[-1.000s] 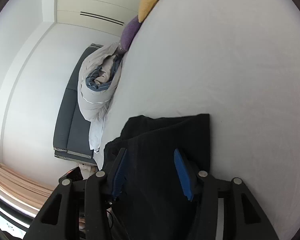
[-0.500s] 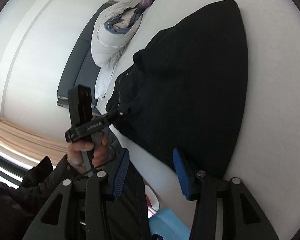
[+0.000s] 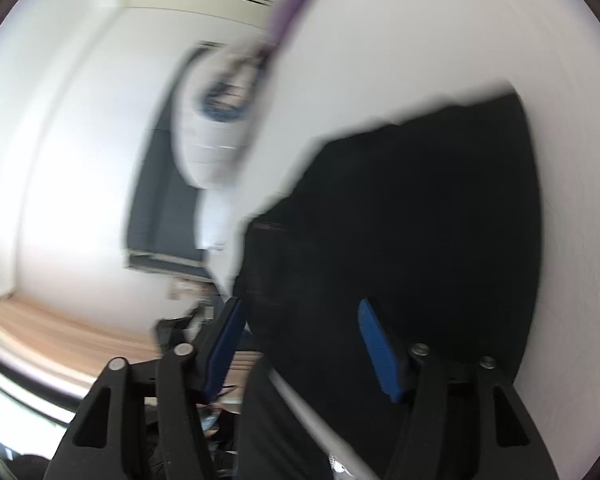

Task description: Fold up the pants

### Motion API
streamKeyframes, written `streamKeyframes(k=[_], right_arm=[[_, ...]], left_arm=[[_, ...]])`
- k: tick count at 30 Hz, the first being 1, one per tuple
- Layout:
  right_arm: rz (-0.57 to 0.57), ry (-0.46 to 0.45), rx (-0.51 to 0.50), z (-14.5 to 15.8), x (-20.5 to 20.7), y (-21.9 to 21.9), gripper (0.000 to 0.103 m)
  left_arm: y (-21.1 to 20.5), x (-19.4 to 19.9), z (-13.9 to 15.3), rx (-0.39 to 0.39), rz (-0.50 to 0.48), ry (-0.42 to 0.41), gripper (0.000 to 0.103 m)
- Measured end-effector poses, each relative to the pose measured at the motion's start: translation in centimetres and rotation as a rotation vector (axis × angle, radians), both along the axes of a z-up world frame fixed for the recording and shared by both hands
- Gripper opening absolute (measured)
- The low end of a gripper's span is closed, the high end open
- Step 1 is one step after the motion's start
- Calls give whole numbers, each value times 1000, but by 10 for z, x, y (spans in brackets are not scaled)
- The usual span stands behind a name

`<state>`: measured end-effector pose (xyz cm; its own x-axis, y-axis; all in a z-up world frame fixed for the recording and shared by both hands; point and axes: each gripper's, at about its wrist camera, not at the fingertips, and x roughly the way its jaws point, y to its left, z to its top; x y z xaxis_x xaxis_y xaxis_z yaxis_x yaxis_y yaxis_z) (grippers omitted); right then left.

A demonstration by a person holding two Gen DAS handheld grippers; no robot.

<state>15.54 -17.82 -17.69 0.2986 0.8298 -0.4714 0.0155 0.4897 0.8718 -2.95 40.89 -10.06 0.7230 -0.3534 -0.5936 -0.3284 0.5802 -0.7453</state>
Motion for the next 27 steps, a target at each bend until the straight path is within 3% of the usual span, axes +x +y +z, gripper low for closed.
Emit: streamKeyframes(k=[1,2,6,14,16,17,19,21,27], right_arm=[[-4,30,-43,-12,2,4,35],[-24,23,-71,-16,0,5,21],[-83,69,18,-22,-2,-1,22],[-65,61,-16,-19,0,10,27],[-68,63,-8,-19,-1,9,27],[-68,63,-7,-20,-2,7,27],[-67,63,-9,-20,-3,6,27],[-64,62,-15,-21,-7,3,27],[-53,75,-72,-16,-5,8,27]], left_arm=[[7,-2,-3,-24,10,-2,88],[12,-3,-7,-60,13,-10,88],[27,3,-24,-154,6,-8,88],[13,26,-72,-278,59,2,88],[8,32,-83,-270,50,15,87],[5,36,-82,-255,38,24,83],[-1,40,-83,-237,25,57,62],[1,40,-89,-262,29,84,30],[-8,46,-75,-209,31,89,17]])
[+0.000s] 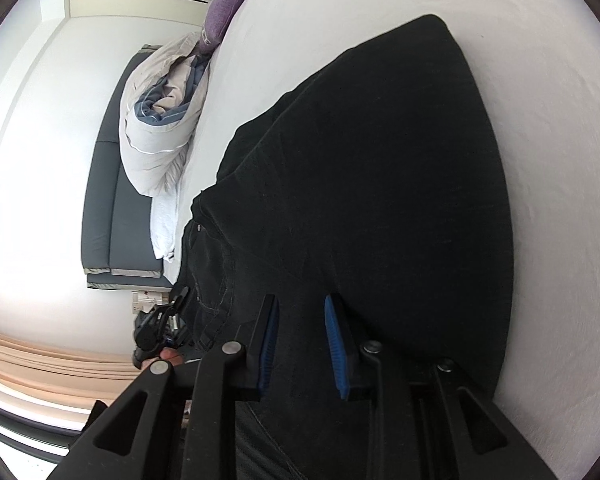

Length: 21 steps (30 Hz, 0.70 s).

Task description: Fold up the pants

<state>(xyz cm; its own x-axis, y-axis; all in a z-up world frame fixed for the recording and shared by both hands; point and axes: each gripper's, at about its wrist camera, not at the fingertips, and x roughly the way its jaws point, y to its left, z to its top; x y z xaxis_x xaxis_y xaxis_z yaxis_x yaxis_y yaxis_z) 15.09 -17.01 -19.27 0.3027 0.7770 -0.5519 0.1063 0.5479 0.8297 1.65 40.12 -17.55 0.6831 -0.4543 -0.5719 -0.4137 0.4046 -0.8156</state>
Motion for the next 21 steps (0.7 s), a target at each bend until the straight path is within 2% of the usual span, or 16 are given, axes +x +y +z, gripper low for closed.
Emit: streamKeyframes(k=[2,6,9,10,11,13,15,18,21], right_arm=[[5,-3,-37,3,0,4,27],[15,-27,-105,9,-3,11,28],[20,-51,-102,13,-5,14,39],[28,-60,-98,15,-6,16,47],[36,-66,-92,18,-6,17,55],[25,-73,-55,25,-7,14,66],[5,-94,-6,35,-6,11,70],[-8,-139,29,53,-4,1,72],[-1,-160,82,64,-3,-10,76]], left_arm=[[-6,2,17,55,-4,-12,15],[-39,10,80,272,-83,-91,13],[-96,20,143,457,-211,-220,13],[-120,19,161,521,-265,-263,13],[-148,19,175,595,-329,-305,13],[-217,12,194,771,-485,-393,13],[-280,-1,190,895,-642,-457,13],[-343,-23,155,973,-831,-465,13],[-377,-45,126,1064,-927,-452,13]])
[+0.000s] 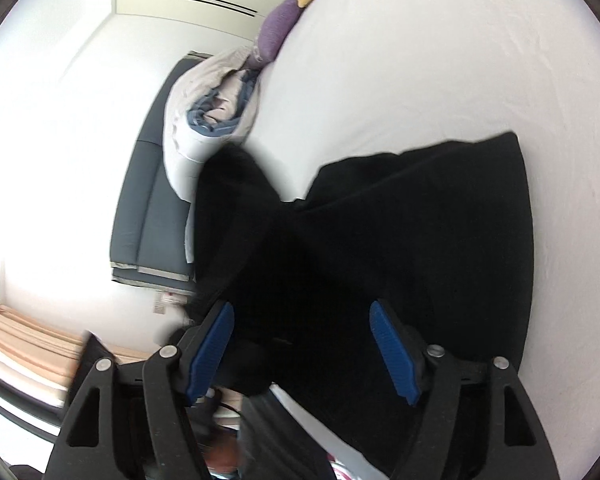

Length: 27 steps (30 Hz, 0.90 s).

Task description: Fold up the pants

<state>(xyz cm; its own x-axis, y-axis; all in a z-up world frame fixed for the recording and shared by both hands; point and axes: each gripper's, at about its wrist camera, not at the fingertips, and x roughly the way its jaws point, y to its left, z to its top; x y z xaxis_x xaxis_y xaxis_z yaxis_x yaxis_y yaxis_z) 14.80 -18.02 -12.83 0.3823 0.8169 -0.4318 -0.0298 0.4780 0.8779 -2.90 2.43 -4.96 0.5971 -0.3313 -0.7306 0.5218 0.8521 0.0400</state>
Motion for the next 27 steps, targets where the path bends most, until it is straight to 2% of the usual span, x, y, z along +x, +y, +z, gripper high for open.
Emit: streamKeyframes(k=[2,4,8,11,16,20,21,22,24,26,27], right_arm=[[-5,-9,26,3,-1,-8,83],[-18,21,27,-3,-1,-12,86],[-42,100,45,-19,2,-13,86],[-35,136,109,-27,8,-8,86],[-44,210,152,-31,30,-5,86],[0,280,72,-37,41,-3,84],[20,269,43,-35,43,0,80],[42,249,16,-32,43,2,69],[66,227,-43,-28,42,3,58],[64,218,-74,-28,38,-1,35],[55,212,-93,-28,36,-5,30]], left_arm=[[-13,-10,-11,46,-23,-5,13],[-21,-17,-13,82,-34,-34,13],[-35,-12,-11,145,-48,-96,13],[-46,-12,-16,202,-71,-133,12],[-74,-45,-32,396,-171,-310,11],[-86,-68,-51,525,-257,-442,11],[-88,-72,-56,549,-277,-465,11],[-89,-76,-61,571,-296,-486,11],[-88,-86,-66,589,-321,-509,11],[-89,-90,-70,600,-339,-523,11],[-84,-88,-71,600,-347,-527,11]])
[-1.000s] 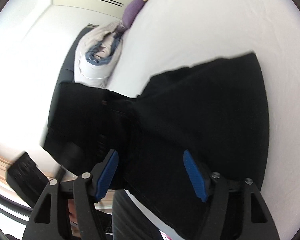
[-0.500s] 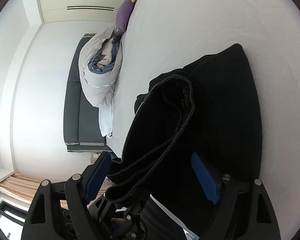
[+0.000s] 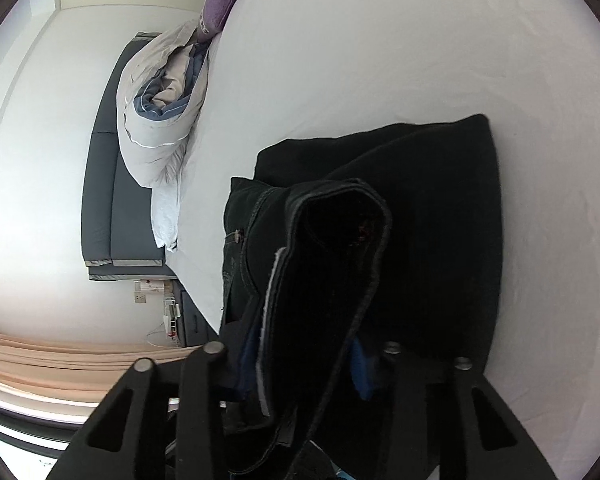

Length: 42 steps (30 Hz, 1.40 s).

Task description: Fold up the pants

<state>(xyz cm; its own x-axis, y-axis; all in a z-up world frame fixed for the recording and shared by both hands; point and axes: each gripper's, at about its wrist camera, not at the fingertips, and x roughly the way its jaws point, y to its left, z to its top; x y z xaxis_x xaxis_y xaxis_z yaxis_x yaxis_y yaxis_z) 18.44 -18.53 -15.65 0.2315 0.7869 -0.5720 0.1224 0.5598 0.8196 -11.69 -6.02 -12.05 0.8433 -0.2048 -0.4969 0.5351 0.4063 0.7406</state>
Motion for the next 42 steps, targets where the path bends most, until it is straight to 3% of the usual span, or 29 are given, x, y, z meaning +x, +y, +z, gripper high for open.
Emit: streamKeyframes(k=[3,10,25,28,31,32,34,35,36,38,40,42], right_arm=[[-18,-34,-31,2,-4,-9,19],[-65,-169,-33,22,-15,-33,16],[-165,-129,-10,-30,-48,-56,14],[-173,-112,26,-36,-45,-57,17],[-176,-142,-14,-23,-42,-60,30],[-186,-152,-28,-19,-40,-63,34],[-220,-156,-48,-12,-36,-72,40],[-236,-156,-75,-8,-35,-76,45],[-252,-158,-105,-3,-35,-80,48],[-265,-183,-86,12,-37,-86,48],[-232,-246,38,29,-41,-82,48],[-165,-288,135,39,-43,-68,48]], left_arm=[[-4,0,-2,13,-34,-3,11],[-15,-2,-3,11,-92,-13,11],[-6,19,-31,57,-151,88,12],[-6,32,-21,63,-139,92,13],[3,41,-7,22,-114,140,16],[8,42,-2,7,-109,154,20],[19,45,10,-21,-97,181,49],[27,44,18,-48,-100,183,80],[36,42,28,-85,-107,173,91],[53,50,47,-145,-80,195,91],[73,72,61,-223,-8,254,91],[96,105,70,-352,79,358,91]])
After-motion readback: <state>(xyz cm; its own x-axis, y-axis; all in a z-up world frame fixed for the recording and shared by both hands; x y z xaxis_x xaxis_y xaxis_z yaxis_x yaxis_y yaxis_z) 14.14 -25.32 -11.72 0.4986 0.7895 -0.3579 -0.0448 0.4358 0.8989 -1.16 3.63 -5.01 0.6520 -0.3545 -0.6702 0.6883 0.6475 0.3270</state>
